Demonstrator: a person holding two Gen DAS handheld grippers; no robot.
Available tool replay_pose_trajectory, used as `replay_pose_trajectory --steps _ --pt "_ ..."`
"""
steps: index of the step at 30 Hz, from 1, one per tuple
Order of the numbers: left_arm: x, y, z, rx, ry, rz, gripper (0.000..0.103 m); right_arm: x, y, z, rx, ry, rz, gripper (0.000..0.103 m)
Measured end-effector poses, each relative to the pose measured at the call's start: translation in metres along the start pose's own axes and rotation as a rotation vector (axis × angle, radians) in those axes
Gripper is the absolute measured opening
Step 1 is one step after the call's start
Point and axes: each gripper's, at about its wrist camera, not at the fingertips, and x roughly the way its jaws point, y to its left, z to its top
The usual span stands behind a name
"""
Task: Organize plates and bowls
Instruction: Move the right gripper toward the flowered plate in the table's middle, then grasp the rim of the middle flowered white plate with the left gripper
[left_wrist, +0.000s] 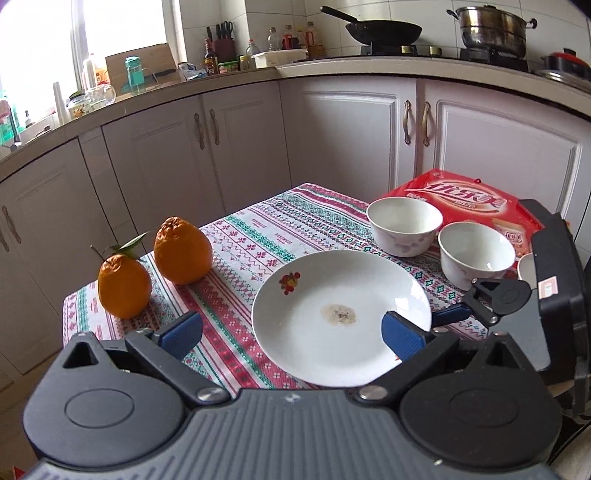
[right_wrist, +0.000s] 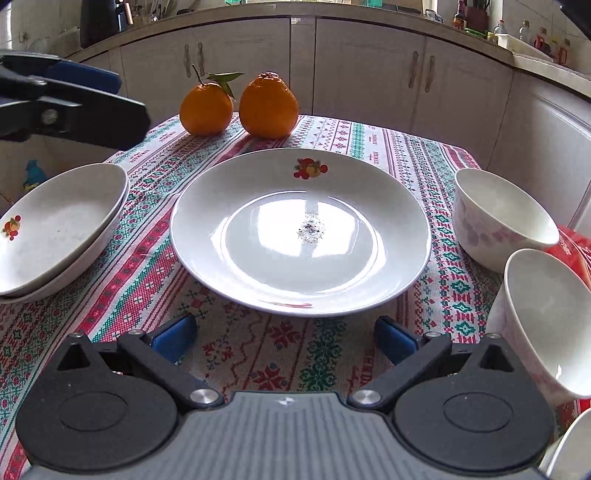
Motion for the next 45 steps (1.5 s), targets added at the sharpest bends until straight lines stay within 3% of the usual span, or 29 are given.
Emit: replay_pose_trajectory --steps 7,13,27,38,45 --pt "0.038 -0.007 0.019 0.097 0.030 -0.038 0.102 0.003 -0.002 0.001 -0.011 -0.016 0.013 0.103" --pt "0.074 -0.003 0.027 0.073 0.109 -0.120 0.102 0.004 -0.003 0.004 -0.003 -0.007 0.000 0.103" --pt "0.150 0.021 0.035 0.006 0.331 -0.188 0.097 0.005 -0.008 0.009 -0.019 -0.022 -0.012 0.103" --pt "0.177 0.027 0.040 0.005 0.437 -0.240 0.080 0.010 -0.018 0.008 -0.012 -0.034 0.010 0.103" --pt "0.184 0.025 0.042 0.003 0.451 -0.273 0.078 0.012 -0.016 0.009 -0.029 -0.048 0.026 0.101"
